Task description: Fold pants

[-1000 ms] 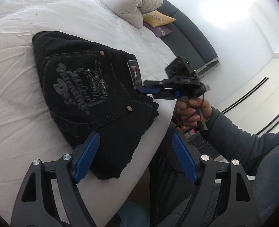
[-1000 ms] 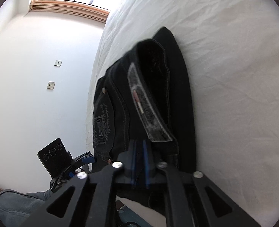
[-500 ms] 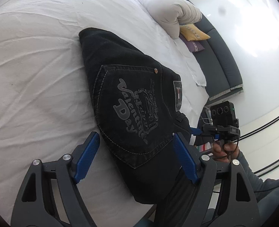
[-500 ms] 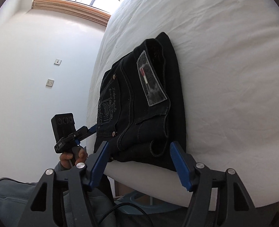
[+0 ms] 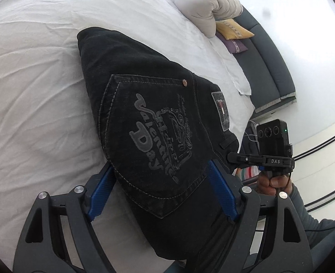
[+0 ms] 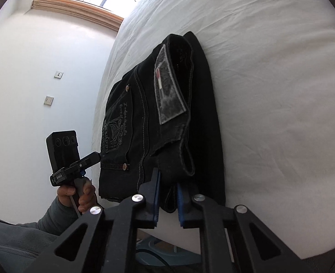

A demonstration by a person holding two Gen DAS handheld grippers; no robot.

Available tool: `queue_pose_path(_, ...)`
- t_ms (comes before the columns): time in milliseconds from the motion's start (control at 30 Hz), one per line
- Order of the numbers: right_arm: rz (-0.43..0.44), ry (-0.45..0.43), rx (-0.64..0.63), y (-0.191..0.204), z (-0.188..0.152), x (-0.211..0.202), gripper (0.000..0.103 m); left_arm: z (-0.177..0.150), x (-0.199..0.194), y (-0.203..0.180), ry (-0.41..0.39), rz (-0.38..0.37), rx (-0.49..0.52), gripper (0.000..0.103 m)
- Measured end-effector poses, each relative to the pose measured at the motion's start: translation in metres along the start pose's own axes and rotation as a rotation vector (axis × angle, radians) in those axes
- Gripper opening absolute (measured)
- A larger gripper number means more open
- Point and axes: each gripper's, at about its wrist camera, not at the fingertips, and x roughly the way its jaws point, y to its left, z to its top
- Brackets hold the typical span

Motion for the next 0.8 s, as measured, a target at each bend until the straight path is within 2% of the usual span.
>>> queue_pose_path(100, 0.025, -0.006, 0.057, -0.018, -0.017, 0.002, 0.012, 0.000, 0.005, 0.004, 0.010, 0.015, -0.004, 0.078)
queue_pose_path(200, 0.093, -0.050, 0.148, -0.040, -0.030, 0.009, 0.011, 0.001, 0.009, 0.006, 0.006, 0.006, -0.013, 0.078)
queue_pose_path(267, 0.145, -0.076, 0.179, -0.049, -0.031, 0.013, 0.010, 0.002, 0.013, 0.004, 0.014, 0.016, 0.000, 0.078)
queue_pose_path(333, 0.158, -0.070, 0.195, -0.048, -0.029, 0.011, 0.012, 0.003, 0.013, 0.002, 0.018, 0.023, 0.011, 0.078)
queue_pose_path(400, 0.128, -0.072, 0.148, -0.034, -0.025, 0.000, 0.024, 0.003, 0.011, 0.001, 0.016, 0.017, 0.003, 0.078)
queue_pose_path(467, 0.087, -0.095, 0.112, -0.021, -0.017, -0.017, 0.045, 0.004, 0.010, 0.004, 0.014, 0.013, -0.015, 0.078)
queue_pose_path(533, 0.040, -0.138, 0.065, -0.009, -0.008, -0.036, 0.053, 0.005, 0.011, 0.004, 0.012, 0.017, -0.022, 0.079)
queue_pose_path(633, -0.035, -0.171, 0.014, -0.001, 0.012, -0.053, 0.055, 0.010, 0.014, 0.002, 0.012, 0.030, -0.026, 0.080)
queue_pose_path(667, -0.051, -0.168, 0.016, -0.003, 0.020, -0.052, 0.059, 0.013, 0.015, 0.001, 0.016, 0.039, -0.030, 0.080)
queue_pose_path(800, -0.093, -0.054, 0.004, -0.013, 0.048, -0.015, 0.063, 0.023, 0.018, 0.004, 0.017, 0.042, -0.069, 0.080)
